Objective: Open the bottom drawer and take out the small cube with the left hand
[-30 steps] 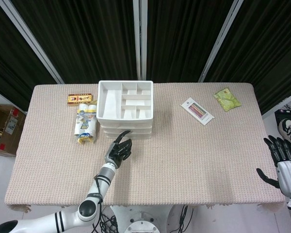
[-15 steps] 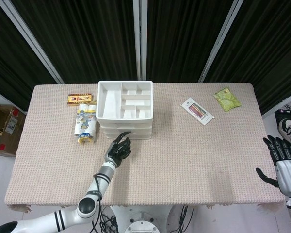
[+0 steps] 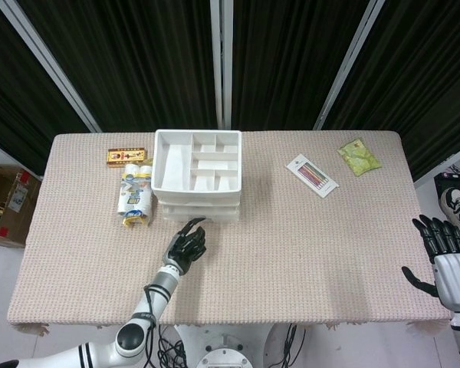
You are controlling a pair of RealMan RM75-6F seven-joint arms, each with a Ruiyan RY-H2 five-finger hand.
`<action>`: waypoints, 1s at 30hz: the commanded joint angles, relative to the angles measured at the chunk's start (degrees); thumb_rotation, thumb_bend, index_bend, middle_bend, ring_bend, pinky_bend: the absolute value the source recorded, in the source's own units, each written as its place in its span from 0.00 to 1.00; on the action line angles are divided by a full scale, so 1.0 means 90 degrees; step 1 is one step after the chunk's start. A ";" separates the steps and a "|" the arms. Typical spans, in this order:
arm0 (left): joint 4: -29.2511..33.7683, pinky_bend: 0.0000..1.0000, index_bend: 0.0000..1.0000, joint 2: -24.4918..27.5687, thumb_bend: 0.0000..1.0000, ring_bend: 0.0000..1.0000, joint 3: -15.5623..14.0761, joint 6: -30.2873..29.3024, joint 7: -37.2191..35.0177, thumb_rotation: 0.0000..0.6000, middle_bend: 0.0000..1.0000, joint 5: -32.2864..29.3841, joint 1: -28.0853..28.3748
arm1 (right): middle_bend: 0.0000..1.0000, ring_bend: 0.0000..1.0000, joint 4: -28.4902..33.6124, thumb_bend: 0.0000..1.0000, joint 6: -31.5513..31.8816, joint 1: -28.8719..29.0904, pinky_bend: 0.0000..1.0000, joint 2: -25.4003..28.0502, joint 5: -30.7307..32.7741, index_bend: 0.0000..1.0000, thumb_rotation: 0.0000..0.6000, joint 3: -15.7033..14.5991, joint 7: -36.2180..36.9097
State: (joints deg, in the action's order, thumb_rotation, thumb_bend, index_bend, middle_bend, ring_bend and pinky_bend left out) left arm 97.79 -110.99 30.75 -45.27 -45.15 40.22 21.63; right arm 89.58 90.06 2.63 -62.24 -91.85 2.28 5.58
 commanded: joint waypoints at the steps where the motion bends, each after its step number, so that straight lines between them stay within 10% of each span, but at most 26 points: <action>1: 0.0138 1.00 0.23 0.0028 0.48 0.83 -0.0170 -0.0132 0.0100 1.00 0.74 0.0154 -0.0082 | 0.05 0.00 -0.0004 0.13 0.0008 -0.0009 0.03 -0.0001 -0.0006 0.00 1.00 -0.0008 0.0007; 10: 0.0738 1.00 0.04 0.0687 0.48 0.78 -0.1113 -0.0302 0.1459 1.00 0.65 0.0600 -0.0014 | 0.05 0.00 -0.0081 0.13 0.0037 -0.0031 0.03 -0.0018 -0.0004 0.00 1.00 -0.0011 0.0109; 19: 0.1433 1.00 0.22 0.2312 0.48 0.78 -0.1988 -0.0324 0.3643 1.00 0.64 0.3369 0.0290 | 0.05 0.00 -0.0146 0.13 0.0074 -0.0050 0.03 -0.0013 -0.0008 0.00 1.00 -0.0006 0.0203; 24: 0.1206 1.00 0.22 0.2428 0.48 0.78 -0.1996 -0.1312 0.5523 1.00 0.69 0.4414 0.0416 | 0.05 0.00 -0.0167 0.14 0.0088 -0.0048 0.03 -0.0029 -0.0042 0.00 1.00 -0.0013 0.0220; 30: 0.0705 1.00 0.15 0.2125 0.33 0.81 -0.1701 -0.1507 0.7129 1.00 0.72 0.3729 0.0835 | 0.05 0.00 -0.0208 0.14 0.0088 -0.0094 0.03 -0.0015 0.0043 0.00 1.00 -0.0015 0.0302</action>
State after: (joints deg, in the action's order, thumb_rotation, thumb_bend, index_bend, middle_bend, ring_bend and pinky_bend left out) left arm 106.91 -91.81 14.60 -55.74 9.96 74.62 26.07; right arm 87.73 90.83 1.80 -62.39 -91.48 2.14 8.29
